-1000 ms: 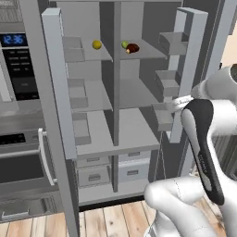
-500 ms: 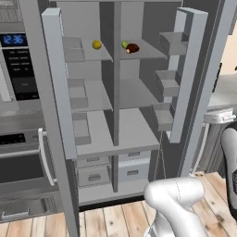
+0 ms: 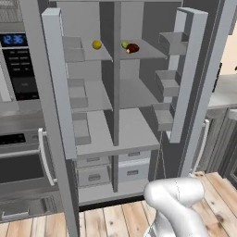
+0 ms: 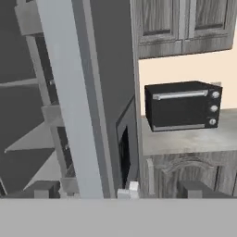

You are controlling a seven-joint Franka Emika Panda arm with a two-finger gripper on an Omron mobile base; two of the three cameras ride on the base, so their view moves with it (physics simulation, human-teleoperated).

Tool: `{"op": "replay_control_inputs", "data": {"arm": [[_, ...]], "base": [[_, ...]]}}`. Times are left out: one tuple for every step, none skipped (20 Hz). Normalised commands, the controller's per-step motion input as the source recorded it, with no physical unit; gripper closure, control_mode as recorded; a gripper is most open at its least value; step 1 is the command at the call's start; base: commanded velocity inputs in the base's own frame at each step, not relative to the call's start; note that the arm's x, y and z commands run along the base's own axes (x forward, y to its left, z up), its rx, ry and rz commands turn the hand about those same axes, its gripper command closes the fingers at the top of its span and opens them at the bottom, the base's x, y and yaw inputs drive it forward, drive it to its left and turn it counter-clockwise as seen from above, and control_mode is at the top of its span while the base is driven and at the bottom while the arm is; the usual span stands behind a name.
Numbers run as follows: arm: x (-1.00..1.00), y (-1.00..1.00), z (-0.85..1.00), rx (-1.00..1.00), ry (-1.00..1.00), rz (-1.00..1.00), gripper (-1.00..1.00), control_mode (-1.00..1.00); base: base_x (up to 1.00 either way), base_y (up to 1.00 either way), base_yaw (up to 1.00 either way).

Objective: There's a steak in the fridge that needs to be moved to the freezer for freezing. Pick up the steak from the fridge, place it on any shelf in the freezer, and close the fridge and freezer doors when done.

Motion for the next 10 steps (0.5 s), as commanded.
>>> {"op": "replay_control_inputs", "data": {"arm": [[0.29, -1.0, 0.0, 0.16, -0.08, 0.0, -1.0, -1.0], [0.3, -1.0, 0.0, 0.16, -0.09, 0.01, -1.0, -1.0], [0.29, -1.0, -0.01, 0.15, -0.1, 0.02, -1.0, -1.0], [0.46, -1.0, -0.19, 0.1, -0.1, 0.01, -1.0, -1.0], [0.61, -0.81, -0.26, 0.05, -0.11, 0.0, -1.0, -1.0], [0.76, -0.54, -0.37, 0.01, -0.13, 0.0, -1.0, -1.0], [0.76, -0.53, -0.44, 0.0, -0.15, 0.0, -1.0, -1.0], [0.79, -0.55, -0.57, 0.0, -0.12, 0.0, -1.0, -1.0], [0.76, -0.59, -0.58, 0.0, -0.14, 0.0, -1.0, -1.0], [0.82, -0.65, -0.54, 0.01, -0.15, 0.03, -1.0, -1.0]], "base": [[0.0, 0.0, 0.0], [0.0, 0.0, 0.0], [0.0, 0.0, 0.0], [0.0, 0.0, 0.0], [0.0, 0.0, 0.0], [0.0, 0.0, 0.0], [0.0, 0.0, 0.0], [0.0, 0.0, 0.0], [0.0, 0.0, 0.0], [0.0, 0.0, 0.0]]}}
